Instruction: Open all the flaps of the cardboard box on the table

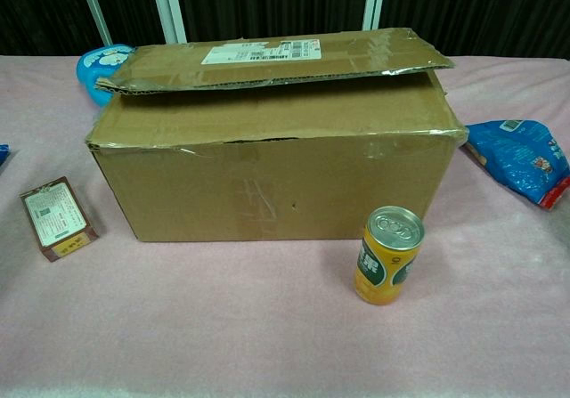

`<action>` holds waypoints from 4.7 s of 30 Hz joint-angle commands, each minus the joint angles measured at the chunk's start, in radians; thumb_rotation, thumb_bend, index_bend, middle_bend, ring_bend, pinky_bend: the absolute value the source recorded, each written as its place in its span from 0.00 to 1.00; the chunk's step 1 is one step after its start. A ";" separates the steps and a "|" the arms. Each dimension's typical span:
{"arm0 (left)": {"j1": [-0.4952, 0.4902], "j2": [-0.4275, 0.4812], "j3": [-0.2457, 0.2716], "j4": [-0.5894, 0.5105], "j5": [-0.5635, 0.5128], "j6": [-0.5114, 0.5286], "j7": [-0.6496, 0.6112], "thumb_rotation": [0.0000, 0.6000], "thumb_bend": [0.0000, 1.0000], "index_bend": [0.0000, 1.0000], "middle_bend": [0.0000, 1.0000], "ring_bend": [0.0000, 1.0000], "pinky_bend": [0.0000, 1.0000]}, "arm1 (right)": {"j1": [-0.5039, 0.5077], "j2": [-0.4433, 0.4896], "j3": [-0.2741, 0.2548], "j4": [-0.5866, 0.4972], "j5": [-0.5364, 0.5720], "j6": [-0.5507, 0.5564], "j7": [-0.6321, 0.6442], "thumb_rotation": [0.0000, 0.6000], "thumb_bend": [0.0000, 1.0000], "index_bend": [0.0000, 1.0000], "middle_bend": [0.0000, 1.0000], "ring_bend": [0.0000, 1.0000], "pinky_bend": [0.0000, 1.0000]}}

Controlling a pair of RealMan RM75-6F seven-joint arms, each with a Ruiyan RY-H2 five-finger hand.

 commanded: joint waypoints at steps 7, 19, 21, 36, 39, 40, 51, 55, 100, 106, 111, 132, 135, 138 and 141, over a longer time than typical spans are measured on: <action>0.001 -0.001 0.000 0.004 0.002 0.003 -0.005 1.00 0.08 0.00 0.00 0.00 0.00 | -0.001 -0.005 0.001 0.008 -0.008 0.008 0.004 1.00 0.26 0.00 0.00 0.00 0.22; 0.002 -0.006 -0.004 0.010 -0.003 0.006 -0.012 1.00 0.08 0.00 0.00 0.00 0.00 | 0.002 -0.005 0.009 -0.002 -0.003 0.010 -0.001 1.00 0.26 0.00 0.00 0.00 0.22; 0.002 -0.007 -0.006 0.014 -0.004 0.008 -0.016 1.00 0.08 0.00 0.00 0.00 0.00 | 0.005 -0.004 0.013 -0.009 -0.005 0.012 -0.011 1.00 0.26 0.00 0.00 0.00 0.22; 0.000 0.001 -0.010 0.005 -0.023 -0.006 -0.026 1.00 0.08 0.00 0.00 0.00 0.00 | 0.067 0.030 0.102 -0.139 0.064 -0.027 -0.078 1.00 0.26 0.00 0.00 0.00 0.22; -0.001 0.000 -0.013 0.005 -0.032 -0.011 -0.026 1.00 0.08 0.00 0.00 0.00 0.00 | 0.107 0.037 0.128 -0.209 0.083 -0.071 -0.115 1.00 0.24 0.00 0.00 0.00 0.22; -0.001 0.000 -0.013 0.005 -0.033 -0.012 -0.025 1.00 0.08 0.00 0.00 0.00 0.00 | 0.123 0.036 0.134 -0.230 0.083 -0.088 -0.130 1.00 0.24 0.00 0.00 0.00 0.22; -0.001 -0.006 -0.018 0.019 -0.029 0.000 -0.015 1.00 0.08 0.00 0.00 0.00 0.00 | 0.308 -0.111 0.202 -0.323 0.167 -0.252 -0.327 1.00 0.23 0.00 0.00 0.00 0.22; 0.000 -0.003 -0.021 0.018 -0.037 -0.001 -0.022 1.00 0.08 0.00 0.00 0.00 0.00 | 0.371 -0.187 0.238 -0.288 0.213 -0.279 -0.370 1.00 0.26 0.00 0.00 0.00 0.22; -0.006 0.013 -0.032 0.001 -0.072 -0.030 -0.061 1.00 0.08 0.00 0.00 0.00 0.00 | 0.479 -0.347 0.216 -0.235 0.320 -0.248 -0.435 1.00 0.40 0.00 0.00 0.00 0.22; -0.007 0.015 -0.035 0.000 -0.081 -0.036 -0.068 1.00 0.08 0.00 0.00 0.00 0.00 | 0.520 -0.376 0.247 -0.186 0.339 -0.269 -0.441 1.00 0.40 0.00 0.00 0.00 0.22; -0.007 0.016 -0.036 -0.004 -0.086 -0.040 -0.072 1.00 0.08 0.00 0.00 0.00 0.00 | 0.562 -0.383 0.291 -0.163 0.351 -0.283 -0.452 1.00 0.40 0.00 0.00 0.00 0.22; -0.012 0.018 -0.044 -0.019 -0.119 -0.062 -0.072 1.00 0.08 0.00 0.00 0.00 0.00 | 0.843 -0.388 0.566 0.034 0.579 -0.380 -0.541 1.00 0.39 0.00 0.00 0.00 0.22; -0.013 0.019 -0.044 -0.021 -0.122 -0.065 -0.071 1.00 0.08 0.00 0.00 0.00 0.00 | 0.904 -0.415 0.587 0.120 0.604 -0.400 -0.549 1.00 0.39 0.00 0.00 0.00 0.22; -0.012 0.019 -0.042 -0.024 -0.120 -0.064 -0.068 1.00 0.08 0.00 0.00 0.00 0.00 | 0.975 -0.448 0.600 0.228 0.625 -0.429 -0.560 1.00 0.39 0.00 0.00 0.00 0.22; -0.011 0.018 -0.038 -0.023 -0.112 -0.060 -0.061 1.00 0.08 0.00 0.00 0.00 0.00 | 1.030 -0.478 0.601 0.327 0.650 -0.458 -0.564 1.00 0.39 0.00 0.00 0.00 0.22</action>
